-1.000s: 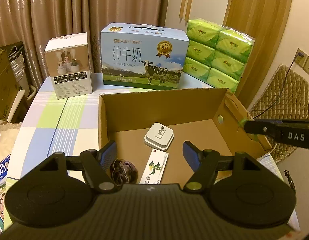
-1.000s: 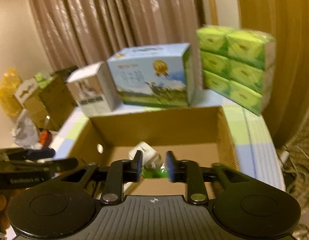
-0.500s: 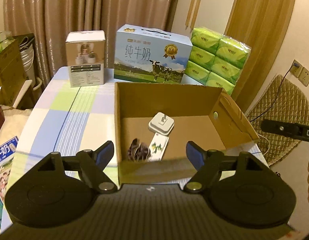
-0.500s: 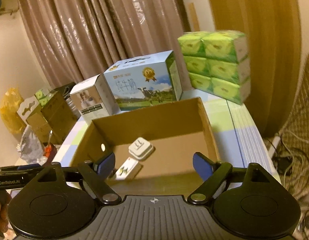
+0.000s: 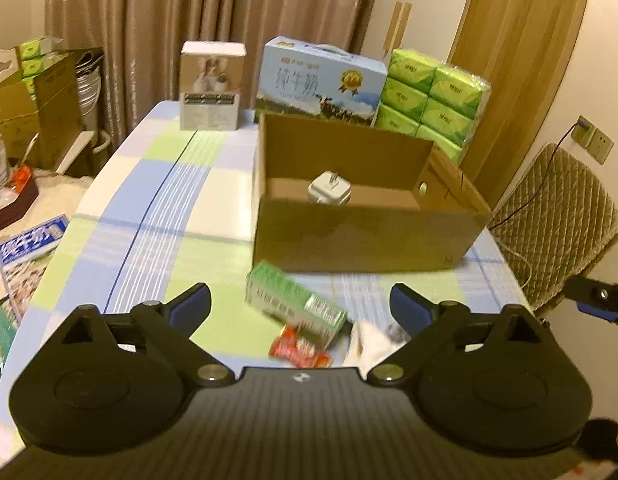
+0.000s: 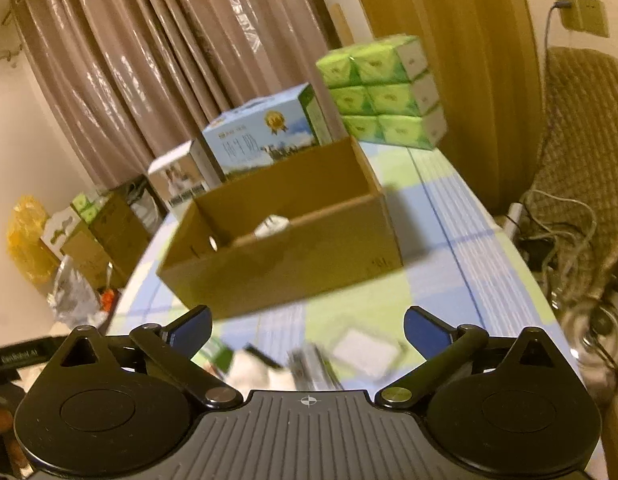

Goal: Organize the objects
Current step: 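Withdraw both tools from the box back over the table items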

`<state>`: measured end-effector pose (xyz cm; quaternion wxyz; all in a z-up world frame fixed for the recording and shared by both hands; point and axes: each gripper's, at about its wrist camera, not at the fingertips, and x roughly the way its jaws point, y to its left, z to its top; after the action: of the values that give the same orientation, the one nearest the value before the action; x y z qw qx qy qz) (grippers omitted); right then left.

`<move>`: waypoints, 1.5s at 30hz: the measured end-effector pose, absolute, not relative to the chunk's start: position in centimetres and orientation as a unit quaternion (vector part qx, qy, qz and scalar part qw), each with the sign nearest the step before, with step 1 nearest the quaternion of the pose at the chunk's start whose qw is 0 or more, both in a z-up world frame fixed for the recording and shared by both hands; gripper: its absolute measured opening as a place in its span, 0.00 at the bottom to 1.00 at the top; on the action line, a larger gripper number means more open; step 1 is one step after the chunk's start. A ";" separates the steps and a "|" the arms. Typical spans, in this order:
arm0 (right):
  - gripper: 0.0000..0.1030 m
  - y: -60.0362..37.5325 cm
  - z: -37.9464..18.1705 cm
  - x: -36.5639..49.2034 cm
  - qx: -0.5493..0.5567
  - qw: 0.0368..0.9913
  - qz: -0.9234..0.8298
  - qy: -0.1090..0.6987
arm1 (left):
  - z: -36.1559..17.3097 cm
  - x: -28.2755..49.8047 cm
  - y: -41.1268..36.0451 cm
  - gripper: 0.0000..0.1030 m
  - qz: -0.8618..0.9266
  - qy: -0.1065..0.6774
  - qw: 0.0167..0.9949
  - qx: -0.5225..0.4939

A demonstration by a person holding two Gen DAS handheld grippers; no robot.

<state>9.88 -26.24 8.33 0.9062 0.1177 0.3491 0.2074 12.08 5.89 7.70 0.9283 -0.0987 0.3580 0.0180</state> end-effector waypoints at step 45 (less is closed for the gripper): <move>0.97 -24.6 2.5 4.2 0.051 0.893 0.213 0.393 | 1.8 7.4 5.9 0.98 0.031 0.408 0.910 -0.062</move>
<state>4.21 -24.60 2.46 0.8929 0.0507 0.3932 0.2134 7.36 5.90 1.83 0.9103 -0.0619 0.4081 0.0309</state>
